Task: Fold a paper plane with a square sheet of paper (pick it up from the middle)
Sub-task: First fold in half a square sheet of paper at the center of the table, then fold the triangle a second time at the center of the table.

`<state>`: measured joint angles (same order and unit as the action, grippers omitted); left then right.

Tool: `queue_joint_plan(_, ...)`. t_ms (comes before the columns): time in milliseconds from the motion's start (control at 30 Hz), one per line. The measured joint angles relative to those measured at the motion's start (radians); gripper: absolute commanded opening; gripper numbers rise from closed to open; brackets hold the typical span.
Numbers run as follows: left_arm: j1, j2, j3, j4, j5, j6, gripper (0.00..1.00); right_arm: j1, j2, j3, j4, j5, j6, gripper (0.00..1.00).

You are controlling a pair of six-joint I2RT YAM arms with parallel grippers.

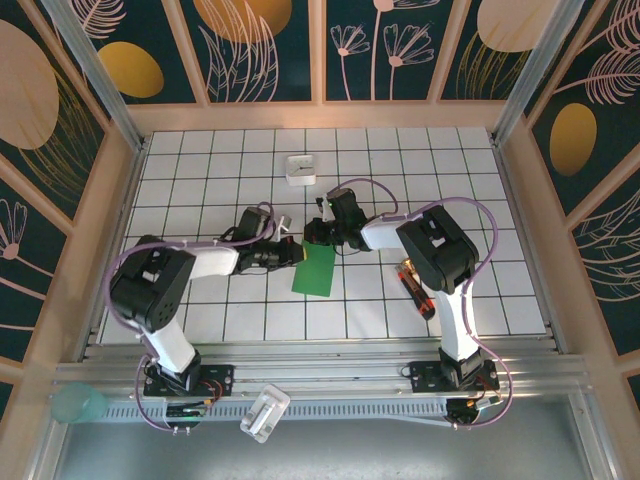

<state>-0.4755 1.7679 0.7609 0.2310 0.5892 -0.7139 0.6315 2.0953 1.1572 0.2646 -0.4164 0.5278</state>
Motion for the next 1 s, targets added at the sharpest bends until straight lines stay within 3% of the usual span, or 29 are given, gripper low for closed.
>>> queue_joint_plan(267, 0.006, 0.028, -0.031, 0.007, 0.006, 0.043, 0.00, -0.002, -0.002, -0.001, 0.000, 0.005, -0.015, 0.00)
queue_joint_plan(767, -0.083, -0.251, -0.264, -0.143, -0.021, 0.107, 0.00, -0.010, 0.022, 0.071, -0.085, -0.014, -0.100, 0.00)
queue_joint_plan(900, -0.086, -0.351, -0.273, -0.146, -0.002, 0.087, 0.17, -0.021, 0.034, 0.111, -0.140, -0.052, -0.167, 0.00)
queue_joint_plan(1000, -0.057, -0.402, -0.264, -0.055, -0.017, 0.033, 0.21, -0.031, 0.033, 0.129, -0.199, -0.085, -0.217, 0.05)
